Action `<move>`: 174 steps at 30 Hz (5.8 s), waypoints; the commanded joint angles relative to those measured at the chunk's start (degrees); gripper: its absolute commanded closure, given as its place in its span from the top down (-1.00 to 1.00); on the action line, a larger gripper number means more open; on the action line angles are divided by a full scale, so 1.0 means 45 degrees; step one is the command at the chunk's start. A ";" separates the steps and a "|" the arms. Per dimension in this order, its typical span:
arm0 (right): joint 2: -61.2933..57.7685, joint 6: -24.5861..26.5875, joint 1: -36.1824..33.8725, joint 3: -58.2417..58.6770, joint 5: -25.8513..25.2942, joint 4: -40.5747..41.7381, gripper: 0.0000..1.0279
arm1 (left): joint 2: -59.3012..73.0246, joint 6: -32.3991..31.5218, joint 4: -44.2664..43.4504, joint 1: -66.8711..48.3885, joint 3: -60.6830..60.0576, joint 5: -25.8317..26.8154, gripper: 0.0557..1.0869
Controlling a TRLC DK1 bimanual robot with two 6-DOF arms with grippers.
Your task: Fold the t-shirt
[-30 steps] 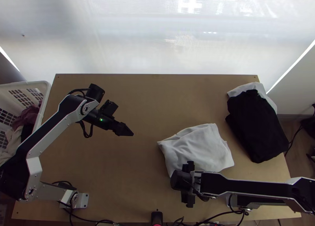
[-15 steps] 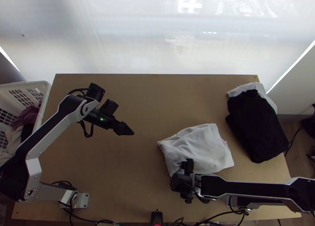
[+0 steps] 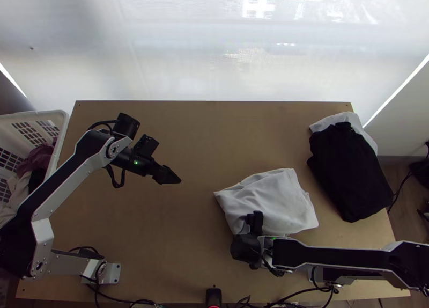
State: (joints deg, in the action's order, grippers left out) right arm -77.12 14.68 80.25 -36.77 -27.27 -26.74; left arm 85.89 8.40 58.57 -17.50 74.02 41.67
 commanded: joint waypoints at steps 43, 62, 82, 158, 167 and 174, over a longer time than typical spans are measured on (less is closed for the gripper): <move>0.4834 -0.0254 -0.4395 -0.2590 0.3227 -0.2729 -0.95 | 0.0016 -0.0911 -0.0612 0.0665 0.0251 -0.0022 0.90; 0.6259 -0.1074 -0.7403 -0.5226 0.4653 -0.4604 -0.95 | 0.0035 -0.1047 -0.0495 0.0861 0.0680 -0.0061 0.90; 0.6982 0.0098 -1.3380 -0.6301 0.6489 -0.6030 -0.95 | 0.0211 -0.1125 -0.0417 0.0939 0.1149 -0.0119 0.90; -0.1768 0.4668 -2.9473 -0.3976 1.1157 0.0591 0.92 | 0.0504 -0.1067 -0.0241 0.1232 0.1462 -0.0198 0.90; 0.1670 0.4610 -2.9317 -0.5500 1.1489 -0.2319 0.92 | -0.0141 -0.0989 -0.0339 0.1466 0.1462 -0.0959 0.90; 0.5048 0.4160 -2.8204 -0.5773 1.1469 -0.2202 0.92 | -0.2328 -0.1106 -0.2194 0.1056 0.1266 -0.4905 0.90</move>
State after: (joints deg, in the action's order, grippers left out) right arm -67.16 35.16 -51.00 -60.84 24.16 -35.09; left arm 82.46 3.92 54.15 -11.57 80.29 31.05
